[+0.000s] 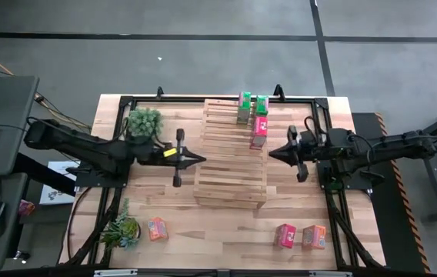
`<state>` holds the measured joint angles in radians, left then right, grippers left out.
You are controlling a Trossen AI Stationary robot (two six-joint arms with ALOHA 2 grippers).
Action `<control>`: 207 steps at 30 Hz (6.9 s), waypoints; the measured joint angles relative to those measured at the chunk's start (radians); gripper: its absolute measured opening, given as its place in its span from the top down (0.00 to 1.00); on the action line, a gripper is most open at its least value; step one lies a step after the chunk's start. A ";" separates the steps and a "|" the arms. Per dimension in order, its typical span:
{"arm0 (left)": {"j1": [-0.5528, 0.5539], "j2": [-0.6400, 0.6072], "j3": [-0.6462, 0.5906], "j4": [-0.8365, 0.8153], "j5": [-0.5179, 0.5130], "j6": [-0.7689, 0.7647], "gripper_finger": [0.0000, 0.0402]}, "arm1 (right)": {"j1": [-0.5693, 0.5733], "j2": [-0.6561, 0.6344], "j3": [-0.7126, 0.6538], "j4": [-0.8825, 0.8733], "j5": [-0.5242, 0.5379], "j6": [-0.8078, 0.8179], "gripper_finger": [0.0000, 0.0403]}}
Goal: Stack cereal on shelf
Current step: Put the red cereal box on the shelf aligned with the other red cereal box
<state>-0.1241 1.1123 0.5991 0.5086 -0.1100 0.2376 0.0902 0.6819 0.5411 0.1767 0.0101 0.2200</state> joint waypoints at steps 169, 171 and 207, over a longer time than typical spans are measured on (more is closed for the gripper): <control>-0.123 -0.463 -0.135 -0.184 -0.190 -0.002 1.00 | -0.144 1.297 1.766 -1.748 0.222 0.688 0.71; -0.123 -0.463 -0.135 -0.184 -0.190 -0.002 1.00 | -0.149 1.310 1.766 -1.746 0.223 0.670 0.71; -0.122 -0.463 -0.136 -0.197 -0.189 -0.018 1.00 | -0.169 1.241 1.767 -1.695 0.322 0.527 0.45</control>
<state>-0.2462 0.6498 0.4633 0.3113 -0.2995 0.2199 -0.0784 1.9227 2.3081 -1.5180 0.3317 0.7471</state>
